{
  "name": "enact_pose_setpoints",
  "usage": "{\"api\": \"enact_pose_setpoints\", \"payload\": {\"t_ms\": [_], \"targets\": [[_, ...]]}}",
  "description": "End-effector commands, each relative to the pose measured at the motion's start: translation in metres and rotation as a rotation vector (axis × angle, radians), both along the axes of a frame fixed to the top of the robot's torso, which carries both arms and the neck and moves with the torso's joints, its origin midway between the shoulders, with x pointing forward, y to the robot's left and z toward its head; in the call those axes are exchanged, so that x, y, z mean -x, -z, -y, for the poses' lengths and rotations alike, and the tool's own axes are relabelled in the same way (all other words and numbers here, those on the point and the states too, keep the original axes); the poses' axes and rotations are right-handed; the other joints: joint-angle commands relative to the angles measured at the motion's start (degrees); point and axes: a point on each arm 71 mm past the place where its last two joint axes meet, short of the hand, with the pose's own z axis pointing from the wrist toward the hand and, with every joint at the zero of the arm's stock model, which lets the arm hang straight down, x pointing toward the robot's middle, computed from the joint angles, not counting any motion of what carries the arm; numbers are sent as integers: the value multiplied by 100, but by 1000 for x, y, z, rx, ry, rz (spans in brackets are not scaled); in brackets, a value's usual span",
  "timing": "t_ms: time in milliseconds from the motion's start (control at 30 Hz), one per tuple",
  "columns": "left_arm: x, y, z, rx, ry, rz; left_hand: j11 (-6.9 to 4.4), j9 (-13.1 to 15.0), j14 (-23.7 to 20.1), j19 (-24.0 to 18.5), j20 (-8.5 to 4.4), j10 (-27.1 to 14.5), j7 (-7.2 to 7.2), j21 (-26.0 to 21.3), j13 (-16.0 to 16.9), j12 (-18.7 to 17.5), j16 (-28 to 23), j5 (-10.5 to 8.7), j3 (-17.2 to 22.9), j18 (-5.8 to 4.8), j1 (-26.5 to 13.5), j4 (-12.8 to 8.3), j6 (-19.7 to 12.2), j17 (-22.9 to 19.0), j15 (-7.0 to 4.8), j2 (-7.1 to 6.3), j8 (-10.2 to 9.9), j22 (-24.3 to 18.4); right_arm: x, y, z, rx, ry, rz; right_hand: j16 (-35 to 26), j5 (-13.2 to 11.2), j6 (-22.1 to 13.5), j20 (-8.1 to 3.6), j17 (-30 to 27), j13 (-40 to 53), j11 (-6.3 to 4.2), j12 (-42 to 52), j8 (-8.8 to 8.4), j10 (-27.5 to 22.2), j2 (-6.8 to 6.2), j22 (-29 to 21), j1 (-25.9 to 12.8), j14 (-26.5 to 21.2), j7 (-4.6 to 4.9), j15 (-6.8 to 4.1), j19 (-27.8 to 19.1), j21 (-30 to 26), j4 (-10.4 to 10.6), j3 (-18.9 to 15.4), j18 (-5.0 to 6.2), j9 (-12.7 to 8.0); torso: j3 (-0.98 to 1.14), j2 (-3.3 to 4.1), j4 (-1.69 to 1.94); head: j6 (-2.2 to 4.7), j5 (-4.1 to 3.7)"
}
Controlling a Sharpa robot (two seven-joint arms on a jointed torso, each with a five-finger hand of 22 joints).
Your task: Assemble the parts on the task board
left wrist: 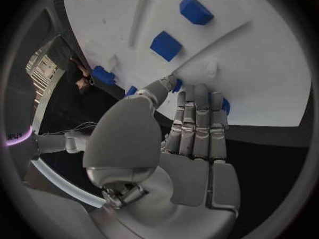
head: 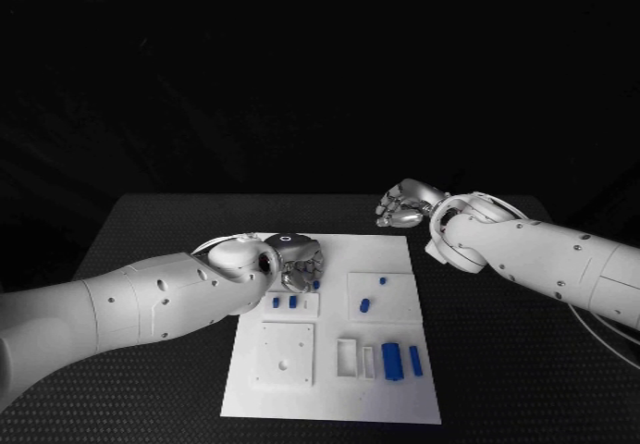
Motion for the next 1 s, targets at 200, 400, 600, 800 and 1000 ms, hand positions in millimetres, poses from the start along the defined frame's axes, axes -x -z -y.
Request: {"api": "enact_pose_setpoints", "payload": {"t_ms": [200, 400, 600, 800, 1000], "targets": [[1, 1, 4, -9, 22, 1, 3, -34, 30, 23, -141, 98, 27, 30, -10, -44, 14, 28, 90, -28, -123, -45, 71, 24, -31, 236, 27, 133, 0, 0, -3, -13, -18, -7, -162, 108, -91, 99, -195, -283, 23, -227, 19, 145, 37, -300, -35, 22, -1, 75, 21, -434, -24, -133, -15, -25, 2, -3, 4, 0, 16], [1, 3, 5, -8, 23, -9, 8, -62, -12, -23, -136, 121, 33, 39, -28, -87, -7, -39, 126, -43, -265, -67, 77, 31, -18, 339, 19, 136, 0, 0, -5, -14, -21, -8, -192, 122, -119, 117, -239, -341, 62, -271, 10, 157, 25, -349, -25, 17, 11, 99, 25, -516, -30, -147, -7, -37, 2, -5, 2, -2, 7], [3, 8, 6, -13, 26, -27, 7, -72, -15, -43, -135, 136, 31, 48, -33, -102, -3, -81, 130, -44, -301, -108, 83, 40, -18, 314, 19, 138, 0, 1, -5, -14, -21, -8, -216, 151, -132, 131, -274, -387, 67, -305, 8, 159, 23, -384, -17, 7, 10, 107, 25, -581, -33, -159, -3, -44, 1, -6, 2, -15, 8], [4, 11, 7, -11, 26, -36, 14, -89, 7, -47, -139, 121, 39, 64, -46, -134, 22, -93, 143, -44, -323, -159, 62, 59, -26, 291, 5, 138, 0, 1, -5, -14, -20, -8, -232, 168, -143, 138, -295, -415, 75, -325, 4, 156, 20, -400, -10, -4, 14, 117, 23, -618, -37, -167, -1, -50, 1, -5, 0, -18, 0], [6, 11, 9, -5, 32, -35, 64, -130, -9, -59, -134, 3, 74, 86, -94, -239, 31, -107, 176, -44, -380, -248, -21, 78, -8, 228, -42, 134, 0, 1, -5, -14, -20, -8, -262, 185, -155, 149, -330, -456, 89, -361, 3, 135, 13, -416, 1, -37, 16, 136, 2, -672, -43, -178, -6, -57, 2, -7, 4, -15, -8]]}}
